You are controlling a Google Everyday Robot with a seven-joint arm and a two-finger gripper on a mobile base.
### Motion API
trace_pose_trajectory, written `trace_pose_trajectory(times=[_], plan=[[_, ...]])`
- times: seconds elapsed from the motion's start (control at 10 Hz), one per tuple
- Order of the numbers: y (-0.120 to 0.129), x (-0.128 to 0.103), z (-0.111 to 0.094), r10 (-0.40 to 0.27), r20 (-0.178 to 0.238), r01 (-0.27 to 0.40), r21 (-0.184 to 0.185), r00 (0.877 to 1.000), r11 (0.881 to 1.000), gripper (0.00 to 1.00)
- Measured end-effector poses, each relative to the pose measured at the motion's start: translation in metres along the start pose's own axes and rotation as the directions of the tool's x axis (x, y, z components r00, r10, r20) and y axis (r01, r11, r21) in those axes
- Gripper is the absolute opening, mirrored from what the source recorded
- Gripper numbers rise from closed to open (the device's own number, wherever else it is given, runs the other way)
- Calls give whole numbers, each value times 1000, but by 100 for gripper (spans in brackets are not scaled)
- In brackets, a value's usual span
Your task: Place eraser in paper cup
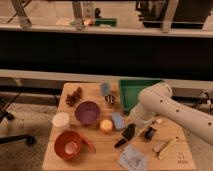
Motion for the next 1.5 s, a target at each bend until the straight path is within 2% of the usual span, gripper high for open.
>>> trace_pose_trajectory(times=[0.3, 0.8, 1.1, 1.5], plan=[[-11, -14, 3, -26, 32, 25, 22, 999, 999, 0], [-37, -28, -3, -41, 106, 32, 84, 994, 996, 0], [-46, -40, -6, -70, 146, 57, 91, 987, 994, 0], [-57, -72, -3, -146, 199, 129, 96, 969, 987, 0]])
